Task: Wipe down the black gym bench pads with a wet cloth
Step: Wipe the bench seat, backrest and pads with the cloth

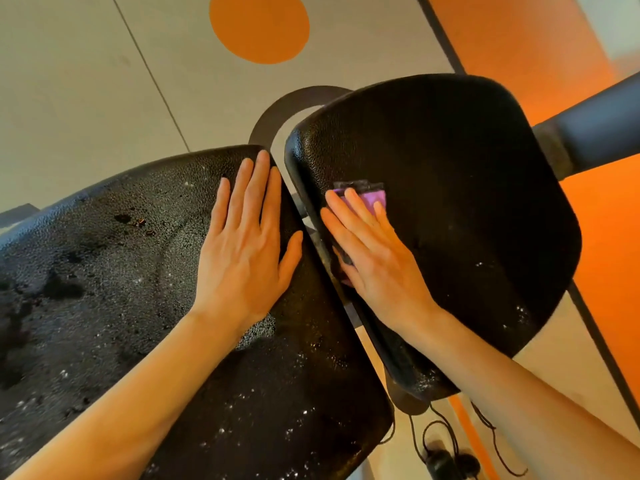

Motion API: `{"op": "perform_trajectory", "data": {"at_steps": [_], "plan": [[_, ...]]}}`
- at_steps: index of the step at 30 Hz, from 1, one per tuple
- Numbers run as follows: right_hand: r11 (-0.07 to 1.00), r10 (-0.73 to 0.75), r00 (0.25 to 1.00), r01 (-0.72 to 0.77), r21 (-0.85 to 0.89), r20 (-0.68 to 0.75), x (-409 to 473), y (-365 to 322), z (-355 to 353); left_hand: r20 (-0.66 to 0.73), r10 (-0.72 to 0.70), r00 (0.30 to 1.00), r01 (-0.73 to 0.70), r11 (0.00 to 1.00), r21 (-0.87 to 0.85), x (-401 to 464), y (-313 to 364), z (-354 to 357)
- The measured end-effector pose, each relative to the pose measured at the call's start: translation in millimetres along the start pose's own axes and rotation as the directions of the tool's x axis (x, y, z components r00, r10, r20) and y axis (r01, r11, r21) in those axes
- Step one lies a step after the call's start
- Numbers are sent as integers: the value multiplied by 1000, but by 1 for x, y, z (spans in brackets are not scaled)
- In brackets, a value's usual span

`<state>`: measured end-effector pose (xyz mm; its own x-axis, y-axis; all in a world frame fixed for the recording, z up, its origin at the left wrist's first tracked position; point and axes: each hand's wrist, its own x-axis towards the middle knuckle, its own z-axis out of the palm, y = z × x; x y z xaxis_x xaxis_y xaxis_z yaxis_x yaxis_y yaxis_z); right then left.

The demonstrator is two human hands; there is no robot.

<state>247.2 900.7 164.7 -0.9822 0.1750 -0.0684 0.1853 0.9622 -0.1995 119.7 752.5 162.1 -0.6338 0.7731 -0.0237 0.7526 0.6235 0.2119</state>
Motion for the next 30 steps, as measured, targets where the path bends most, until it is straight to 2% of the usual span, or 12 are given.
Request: {"op": "perform_trajectory", "data": {"at_steps": [5,7,11,16,18,22,24,27,30], "plan": [[985,172,959,-166,46,-227,89,-11,4,-4,1,1000,-1,1000,17,0,0,3],[988,154,968,-150,38,-197,55,-13,9,-3,9,1000,-9,1000,9,0,1,3],[993,115,993,-115,-40,-15,-31,-16,5,-7,2,1000,-2,1000,-15,-1,0,1],[993,117,984,-118,-1,-131,59,-13,6,-9,7,1000,-7,1000,-10,-1,-1,2],[993,119,985,-120,-6,-123,43,-10,8,-11,13,1000,-13,1000,-6,0,0,3],[984,146,989,-145,-106,4,-58,-13,3,12,17,1000,-17,999,-40,-1,-1,-2],[987,137,990,-138,-87,-18,-49,-10,4,18,34,999,-33,998,-55,-2,2,-6],[979,201,975,-195,65,-98,12,-7,6,20,98,995,-96,993,-68,-15,18,-9],[978,208,973,-206,34,-103,13,-4,8,58,150,987,-142,983,-117,-41,44,-5]]}}
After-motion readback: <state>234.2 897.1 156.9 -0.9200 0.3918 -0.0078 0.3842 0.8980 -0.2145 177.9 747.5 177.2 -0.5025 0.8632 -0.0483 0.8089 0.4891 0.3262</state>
